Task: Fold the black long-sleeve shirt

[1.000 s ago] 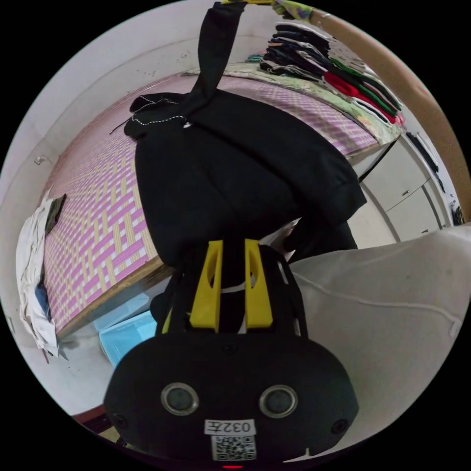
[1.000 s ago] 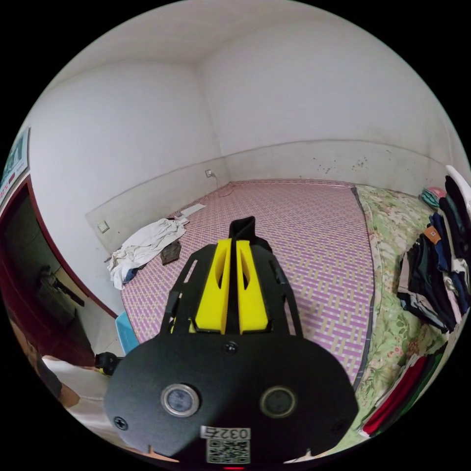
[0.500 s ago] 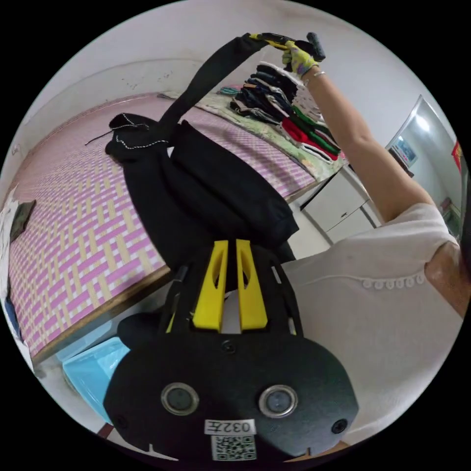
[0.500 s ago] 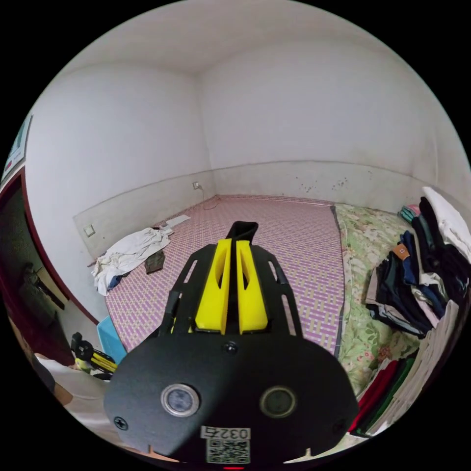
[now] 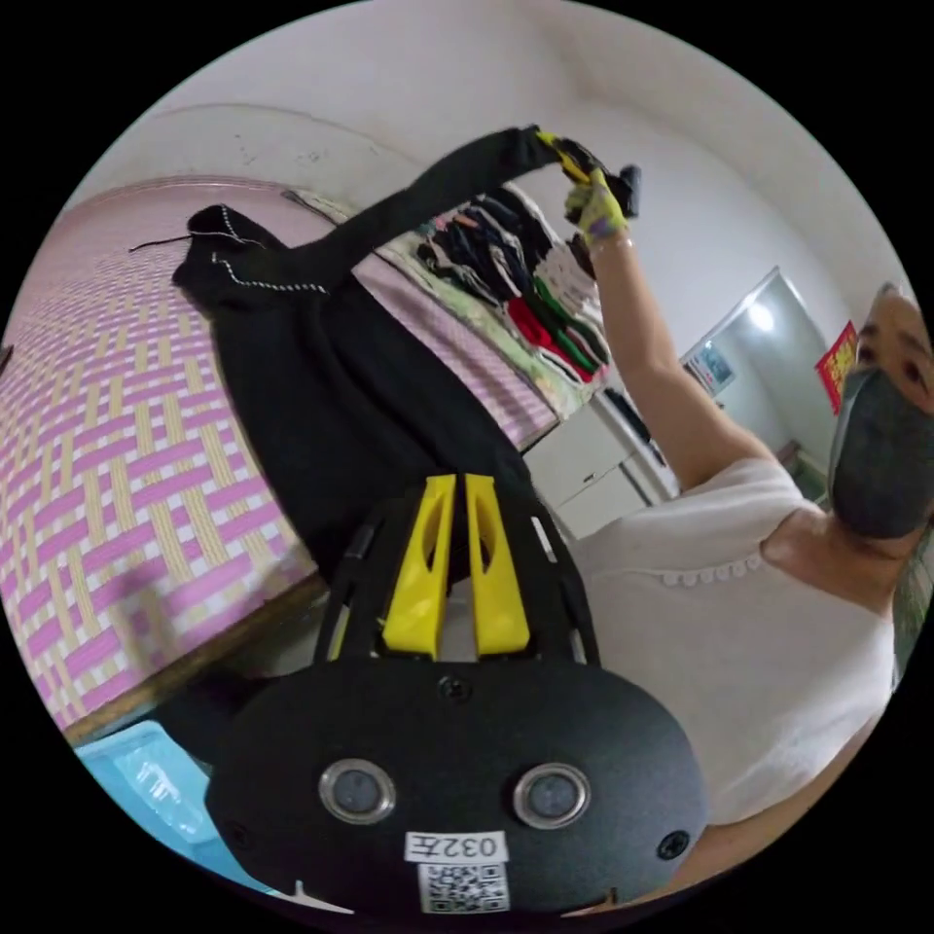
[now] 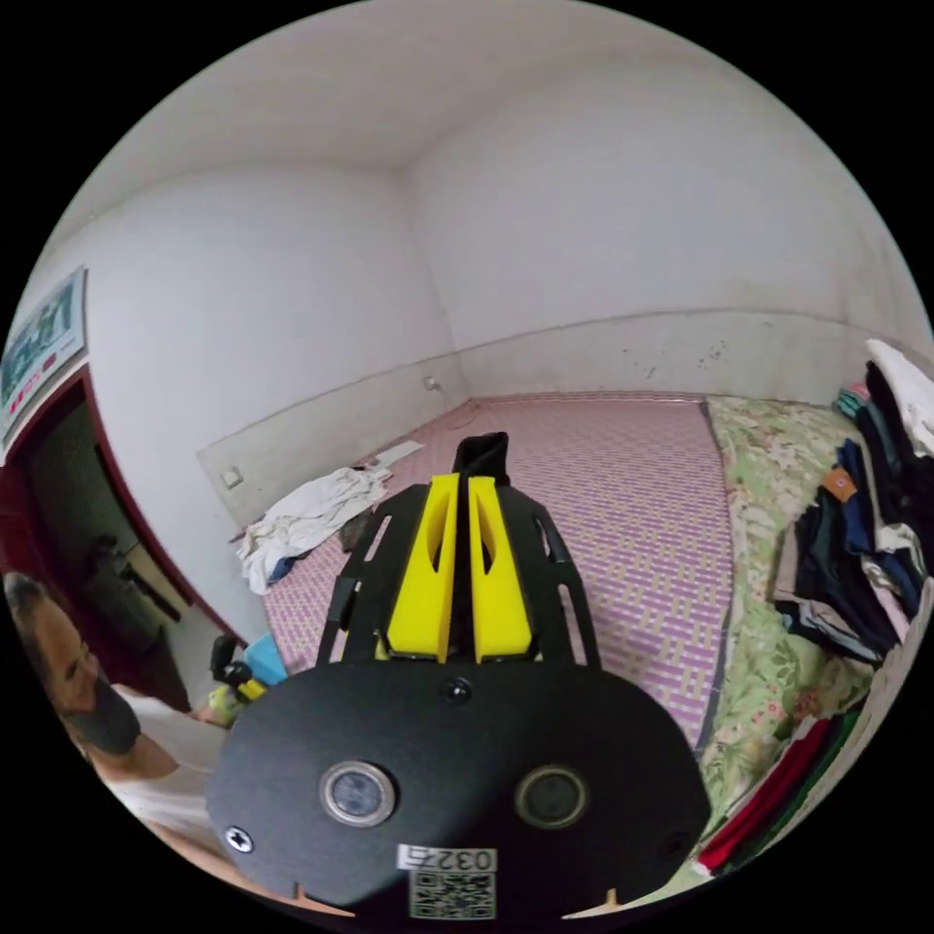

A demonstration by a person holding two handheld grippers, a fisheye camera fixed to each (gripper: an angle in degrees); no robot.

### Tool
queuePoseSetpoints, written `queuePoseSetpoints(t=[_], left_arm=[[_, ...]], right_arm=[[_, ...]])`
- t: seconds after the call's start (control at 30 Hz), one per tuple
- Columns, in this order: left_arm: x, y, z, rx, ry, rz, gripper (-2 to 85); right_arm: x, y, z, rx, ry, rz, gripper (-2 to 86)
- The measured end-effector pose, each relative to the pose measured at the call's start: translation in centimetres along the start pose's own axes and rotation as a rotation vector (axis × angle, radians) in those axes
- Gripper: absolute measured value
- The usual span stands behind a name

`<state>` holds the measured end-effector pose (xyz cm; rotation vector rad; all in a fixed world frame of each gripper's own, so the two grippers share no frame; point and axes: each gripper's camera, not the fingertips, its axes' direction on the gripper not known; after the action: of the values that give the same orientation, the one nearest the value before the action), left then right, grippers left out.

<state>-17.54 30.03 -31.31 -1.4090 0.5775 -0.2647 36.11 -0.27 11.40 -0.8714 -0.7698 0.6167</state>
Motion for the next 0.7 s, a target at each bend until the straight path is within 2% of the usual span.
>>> queuePoseSetpoints(t=[0.13,0.2,0.33,0.5,0.63,0.7], left_arm=[[-6.4,-3.6,-3.5,0.055,-0.029,-0.095,5.1],[-12.2,-7.6,-6.1,0.112,-0.042,-0.192,6.2],[-22.5,-15.0,-7.5,0.11,-0.078,-0.368,7.6],[-34.6,-22.2,-4.6,0.065,0.071,-0.63,9.7],[-39.1,-23.9,-3.2,0.123,0.179,-0.721,7.8],[-40.8,-24.9,-3.1,0.136,0.187,-0.739,4.3]], right_arm=[[-1.4,3.8,-0.8,0.013,-0.18,-0.061,-0.8],[-1.7,7.1,-2.6,0.057,-0.259,-0.075,-0.8],[-1.8,11.6,-5.4,0.107,-0.273,-0.082,-0.7],[-1.7,17.3,-8.5,0.12,-0.235,-0.061,-0.8],[-0.7,19.6,-9.6,0.117,-0.209,-0.031,-0.8],[0.3,20.6,-9.8,0.109,-0.2,-0.008,-0.7]])
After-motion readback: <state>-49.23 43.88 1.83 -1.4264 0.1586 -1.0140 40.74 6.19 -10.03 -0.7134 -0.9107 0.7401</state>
